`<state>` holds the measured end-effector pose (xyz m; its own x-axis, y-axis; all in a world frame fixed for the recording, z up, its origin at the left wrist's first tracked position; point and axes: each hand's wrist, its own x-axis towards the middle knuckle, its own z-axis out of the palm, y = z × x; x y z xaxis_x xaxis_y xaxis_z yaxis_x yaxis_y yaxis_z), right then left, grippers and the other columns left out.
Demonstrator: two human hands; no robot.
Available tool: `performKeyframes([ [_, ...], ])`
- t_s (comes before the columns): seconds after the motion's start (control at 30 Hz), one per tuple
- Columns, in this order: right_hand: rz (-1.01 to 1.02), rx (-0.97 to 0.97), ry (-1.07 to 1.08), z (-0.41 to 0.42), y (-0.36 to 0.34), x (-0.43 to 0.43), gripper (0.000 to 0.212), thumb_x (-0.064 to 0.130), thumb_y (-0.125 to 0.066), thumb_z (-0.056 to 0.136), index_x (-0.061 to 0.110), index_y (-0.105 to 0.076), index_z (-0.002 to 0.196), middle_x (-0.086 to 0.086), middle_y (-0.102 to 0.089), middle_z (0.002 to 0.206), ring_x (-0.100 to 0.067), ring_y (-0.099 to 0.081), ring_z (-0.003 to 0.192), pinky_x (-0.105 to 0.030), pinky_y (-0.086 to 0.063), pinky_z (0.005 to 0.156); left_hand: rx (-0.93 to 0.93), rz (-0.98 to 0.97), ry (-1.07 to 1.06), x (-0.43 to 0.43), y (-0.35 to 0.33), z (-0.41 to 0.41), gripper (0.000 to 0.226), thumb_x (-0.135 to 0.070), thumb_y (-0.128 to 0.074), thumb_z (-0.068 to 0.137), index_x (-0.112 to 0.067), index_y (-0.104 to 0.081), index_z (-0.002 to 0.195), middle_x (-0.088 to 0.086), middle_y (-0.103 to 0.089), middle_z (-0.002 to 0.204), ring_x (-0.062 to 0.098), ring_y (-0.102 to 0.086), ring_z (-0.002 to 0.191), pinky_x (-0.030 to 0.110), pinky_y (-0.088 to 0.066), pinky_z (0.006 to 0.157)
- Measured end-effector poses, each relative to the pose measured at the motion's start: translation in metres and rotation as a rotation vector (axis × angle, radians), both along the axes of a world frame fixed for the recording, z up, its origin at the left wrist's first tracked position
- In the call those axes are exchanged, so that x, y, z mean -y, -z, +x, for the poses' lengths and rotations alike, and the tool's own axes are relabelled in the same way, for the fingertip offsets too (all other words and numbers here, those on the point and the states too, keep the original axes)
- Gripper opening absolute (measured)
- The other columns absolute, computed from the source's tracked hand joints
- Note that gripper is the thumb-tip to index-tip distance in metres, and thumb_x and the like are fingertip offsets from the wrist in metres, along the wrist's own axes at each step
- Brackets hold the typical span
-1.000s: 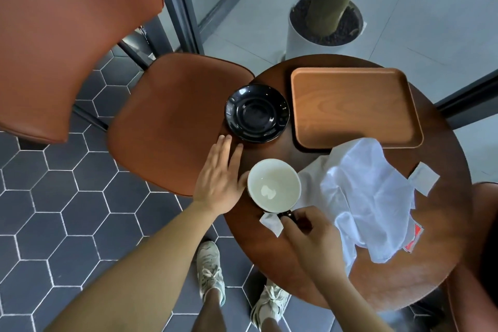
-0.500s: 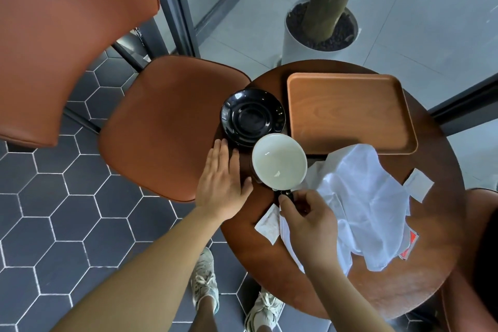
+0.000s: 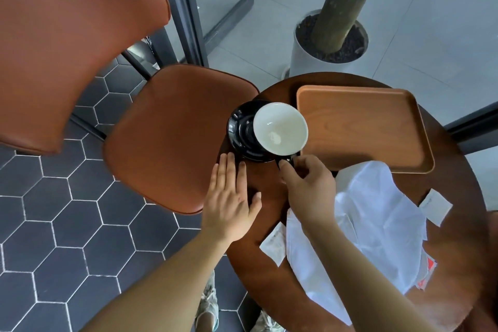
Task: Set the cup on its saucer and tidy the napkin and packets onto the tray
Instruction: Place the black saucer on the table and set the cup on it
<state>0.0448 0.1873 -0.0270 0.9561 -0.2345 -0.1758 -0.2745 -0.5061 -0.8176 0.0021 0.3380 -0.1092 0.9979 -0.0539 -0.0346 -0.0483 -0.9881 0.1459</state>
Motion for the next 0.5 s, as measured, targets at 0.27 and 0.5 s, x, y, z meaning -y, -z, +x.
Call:
performKeyframes([
  [0.27, 0.002, -0.02, -0.032, 0.023, 0.02, -0.011, 0.019, 0.035, -0.068, 0.089, 0.017, -0.063, 0.083, -0.001, -0.069, 0.081, -0.014, -0.063, 0.078, -0.028, -0.049, 0.07, 0.009, -0.005, -0.003, 0.0, -0.001, 0.0, 0.073, -0.051, -0.035, 0.097, -0.001, -0.033, 0.151, 0.028, -0.018, 0.161, 0.037, -0.009, 0.153, 0.051, -0.016, 0.122],
  [0.5, -0.012, -0.012, -0.012, 0.024, 0.026, -0.02, 0.021, 0.033, -0.067, 0.09, 0.014, -0.062, 0.083, -0.001, -0.067, 0.082, -0.013, -0.061, 0.078, -0.023, -0.045, 0.068, 0.007, -0.016, -0.005, 0.001, -0.003, 0.001, 0.073, -0.05, -0.035, 0.097, -0.001, -0.034, 0.15, 0.028, -0.019, 0.161, 0.037, -0.01, 0.153, 0.051, -0.018, 0.122],
])
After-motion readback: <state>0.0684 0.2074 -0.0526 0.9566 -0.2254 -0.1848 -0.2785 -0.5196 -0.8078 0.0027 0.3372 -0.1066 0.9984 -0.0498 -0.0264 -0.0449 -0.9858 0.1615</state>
